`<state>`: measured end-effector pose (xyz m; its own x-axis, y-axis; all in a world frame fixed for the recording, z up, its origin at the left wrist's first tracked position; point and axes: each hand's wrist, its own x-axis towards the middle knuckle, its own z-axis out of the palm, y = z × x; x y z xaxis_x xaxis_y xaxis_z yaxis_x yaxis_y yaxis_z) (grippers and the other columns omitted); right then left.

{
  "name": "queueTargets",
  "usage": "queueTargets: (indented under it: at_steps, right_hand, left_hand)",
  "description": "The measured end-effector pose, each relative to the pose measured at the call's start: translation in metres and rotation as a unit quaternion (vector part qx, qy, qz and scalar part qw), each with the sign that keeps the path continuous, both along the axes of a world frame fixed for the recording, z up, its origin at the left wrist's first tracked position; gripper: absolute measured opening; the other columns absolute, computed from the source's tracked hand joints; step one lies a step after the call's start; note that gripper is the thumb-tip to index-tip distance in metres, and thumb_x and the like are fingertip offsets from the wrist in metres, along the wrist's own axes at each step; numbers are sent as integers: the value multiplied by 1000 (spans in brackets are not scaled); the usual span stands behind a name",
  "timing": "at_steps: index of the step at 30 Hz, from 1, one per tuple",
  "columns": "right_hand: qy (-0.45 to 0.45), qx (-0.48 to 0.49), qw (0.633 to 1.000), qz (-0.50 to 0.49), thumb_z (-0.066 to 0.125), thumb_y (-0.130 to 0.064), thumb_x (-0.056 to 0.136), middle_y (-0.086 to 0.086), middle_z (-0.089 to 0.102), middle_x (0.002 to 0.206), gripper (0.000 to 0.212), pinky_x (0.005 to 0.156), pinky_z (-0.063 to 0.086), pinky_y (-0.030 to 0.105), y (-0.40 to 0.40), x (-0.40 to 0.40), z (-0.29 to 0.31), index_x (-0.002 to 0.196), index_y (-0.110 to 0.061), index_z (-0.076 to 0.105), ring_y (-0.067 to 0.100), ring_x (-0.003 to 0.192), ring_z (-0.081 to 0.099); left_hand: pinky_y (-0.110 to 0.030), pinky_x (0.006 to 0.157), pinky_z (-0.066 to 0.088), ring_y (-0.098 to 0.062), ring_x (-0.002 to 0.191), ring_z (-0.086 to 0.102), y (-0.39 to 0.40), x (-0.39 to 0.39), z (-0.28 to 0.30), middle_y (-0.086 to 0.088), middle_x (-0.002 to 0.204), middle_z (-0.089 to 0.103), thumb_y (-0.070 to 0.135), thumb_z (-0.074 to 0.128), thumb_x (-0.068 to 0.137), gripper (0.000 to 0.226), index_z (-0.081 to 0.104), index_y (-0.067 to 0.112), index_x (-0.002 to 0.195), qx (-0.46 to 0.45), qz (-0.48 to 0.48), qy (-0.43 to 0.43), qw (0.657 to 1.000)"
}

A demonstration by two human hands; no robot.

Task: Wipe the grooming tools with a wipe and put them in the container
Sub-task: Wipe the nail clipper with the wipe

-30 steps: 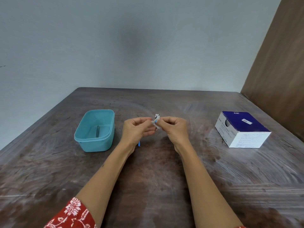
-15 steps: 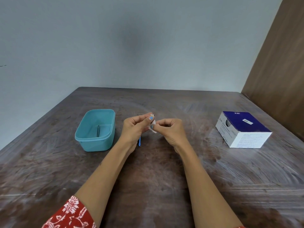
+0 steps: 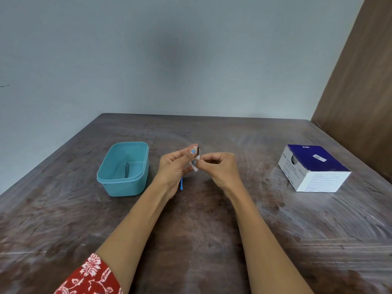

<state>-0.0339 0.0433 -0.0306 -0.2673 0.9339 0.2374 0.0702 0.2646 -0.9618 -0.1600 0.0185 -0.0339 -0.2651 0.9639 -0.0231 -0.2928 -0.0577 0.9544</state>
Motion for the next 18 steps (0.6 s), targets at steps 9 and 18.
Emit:
queueTargets:
  at_steps: [9,18]
  right_hand:
    - [-30,8,999,-6,76,-13,74,-1,72,68,2,60,50,15,1,-2,-3,74,-14,75,2,60,63]
    - [-31,2,1000,1,77,-14,74,1,72,69,3,60,50,16,2,-3,-6,75,-12,75,3,60,63]
  left_hand:
    - [-33,81,53,-17,95,63,0,0,-1,-4,96,71,17,63,82,15,71,10,93,11,-2,-18,1000]
    - [-28,77,54,-16,92,63,-1,-2,0,-6,96,69,15,61,83,18,69,8,97,24,-8,-31,999]
